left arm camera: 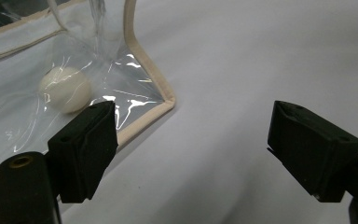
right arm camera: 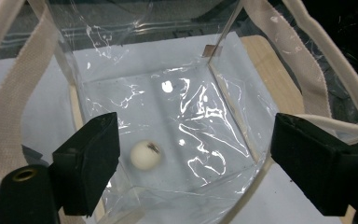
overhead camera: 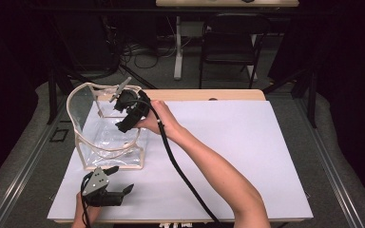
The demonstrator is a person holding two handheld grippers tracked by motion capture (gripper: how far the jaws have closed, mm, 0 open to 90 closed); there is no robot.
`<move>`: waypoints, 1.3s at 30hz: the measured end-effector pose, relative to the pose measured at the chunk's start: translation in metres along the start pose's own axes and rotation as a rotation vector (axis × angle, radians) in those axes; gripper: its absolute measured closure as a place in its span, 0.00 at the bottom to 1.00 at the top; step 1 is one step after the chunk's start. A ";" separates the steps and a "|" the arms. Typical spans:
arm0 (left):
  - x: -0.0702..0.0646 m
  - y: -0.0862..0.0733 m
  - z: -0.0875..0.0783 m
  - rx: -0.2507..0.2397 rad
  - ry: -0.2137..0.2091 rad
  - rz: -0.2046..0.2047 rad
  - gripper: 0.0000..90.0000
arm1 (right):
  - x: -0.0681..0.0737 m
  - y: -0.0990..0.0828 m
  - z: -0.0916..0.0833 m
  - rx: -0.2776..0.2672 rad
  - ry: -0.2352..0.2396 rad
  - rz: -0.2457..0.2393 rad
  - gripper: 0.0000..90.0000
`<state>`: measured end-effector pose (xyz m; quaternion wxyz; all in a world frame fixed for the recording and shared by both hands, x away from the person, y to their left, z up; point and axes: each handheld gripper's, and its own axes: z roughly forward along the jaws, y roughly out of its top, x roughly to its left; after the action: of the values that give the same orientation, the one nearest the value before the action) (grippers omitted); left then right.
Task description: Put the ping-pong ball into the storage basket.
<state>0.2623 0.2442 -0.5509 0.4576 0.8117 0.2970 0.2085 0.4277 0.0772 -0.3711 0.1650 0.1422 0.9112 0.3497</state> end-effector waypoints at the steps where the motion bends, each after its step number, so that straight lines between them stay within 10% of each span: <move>1: 0.000 0.000 0.000 0.000 -0.001 -0.001 0.18 | -0.001 0.000 -0.002 -0.006 0.003 0.002 0.16; 39: 0.000 -0.001 0.000 0.007 0.004 -0.005 0.18 | -0.044 -0.065 -0.056 -0.015 -0.047 0.118 0.06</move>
<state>0.2617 0.2446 -0.5520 0.4546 0.8122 0.3009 0.2078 0.4361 -0.0188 -0.3672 0.1666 0.2027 0.8944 0.3622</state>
